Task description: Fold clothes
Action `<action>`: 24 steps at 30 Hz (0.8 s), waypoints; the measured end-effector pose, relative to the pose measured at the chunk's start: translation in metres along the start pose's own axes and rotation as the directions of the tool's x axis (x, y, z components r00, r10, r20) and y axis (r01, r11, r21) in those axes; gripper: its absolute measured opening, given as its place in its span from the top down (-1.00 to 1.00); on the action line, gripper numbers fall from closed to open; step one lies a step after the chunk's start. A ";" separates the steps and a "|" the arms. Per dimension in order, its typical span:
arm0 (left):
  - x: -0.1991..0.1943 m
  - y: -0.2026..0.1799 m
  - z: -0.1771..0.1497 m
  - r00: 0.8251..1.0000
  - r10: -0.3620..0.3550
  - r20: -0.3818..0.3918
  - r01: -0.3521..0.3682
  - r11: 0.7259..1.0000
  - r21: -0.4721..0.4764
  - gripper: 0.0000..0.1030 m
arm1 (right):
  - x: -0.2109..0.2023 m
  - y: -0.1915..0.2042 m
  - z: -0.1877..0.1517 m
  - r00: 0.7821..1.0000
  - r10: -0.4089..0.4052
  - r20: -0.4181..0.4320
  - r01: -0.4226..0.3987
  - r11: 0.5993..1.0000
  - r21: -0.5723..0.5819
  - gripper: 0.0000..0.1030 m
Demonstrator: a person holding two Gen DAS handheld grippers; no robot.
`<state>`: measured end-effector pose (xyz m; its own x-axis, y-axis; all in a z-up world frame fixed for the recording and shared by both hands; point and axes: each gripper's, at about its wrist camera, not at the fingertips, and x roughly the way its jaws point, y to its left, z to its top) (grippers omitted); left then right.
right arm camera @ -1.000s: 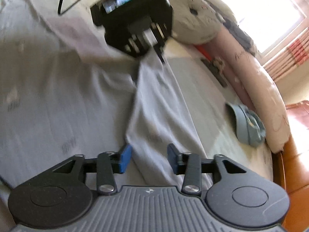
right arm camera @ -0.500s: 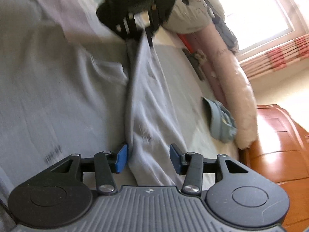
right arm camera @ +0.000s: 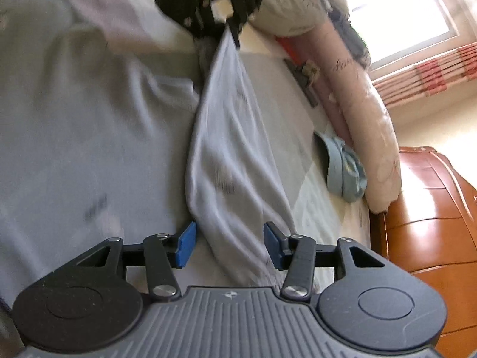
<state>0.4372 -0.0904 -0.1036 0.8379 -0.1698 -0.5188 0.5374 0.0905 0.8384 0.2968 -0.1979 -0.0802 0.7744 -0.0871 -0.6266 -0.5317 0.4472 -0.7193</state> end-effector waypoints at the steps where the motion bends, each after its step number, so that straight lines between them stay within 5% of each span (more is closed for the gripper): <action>1: 0.000 0.000 0.000 1.000 0.001 -0.001 -0.001 1.000 -0.001 0.93 | 0.000 0.000 -0.005 1.000 0.000 -0.003 0.000 1.000 -0.008 -0.13; 18: 0.006 -0.001 -0.006 0.999 0.009 -0.036 -0.010 1.000 -0.018 0.93 | 0.025 0.004 -0.002 0.991 -0.124 0.051 0.130 0.982 -0.135 -0.11; 19: 0.007 -0.002 -0.006 0.999 0.007 -0.039 -0.007 1.000 -0.021 0.97 | 0.027 0.005 0.001 0.991 -0.115 0.061 0.123 0.982 -0.144 -0.06; 21: 0.007 -0.002 -0.004 0.999 0.011 -0.038 -0.012 1.000 -0.025 1.00 | 0.029 0.007 0.004 0.995 -0.073 0.066 0.082 0.984 -0.156 0.46; 22: 0.004 -0.002 -0.004 0.999 0.015 -0.033 -0.016 1.000 -0.026 1.00 | 0.030 0.009 0.006 0.996 -0.052 0.068 0.062 0.985 -0.162 0.91; 24: -0.001 -0.001 -0.004 0.999 0.027 -0.022 -0.027 0.999 -0.019 1.00 | 0.027 0.006 0.004 0.996 -0.034 0.082 0.046 0.986 -0.158 0.91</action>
<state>0.4360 -0.0866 -0.1041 0.8538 -0.1459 -0.4998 0.5163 0.1136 0.8488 0.3158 -0.1945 -0.0999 0.8174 -0.0290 -0.5754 -0.5427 0.2964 -0.7859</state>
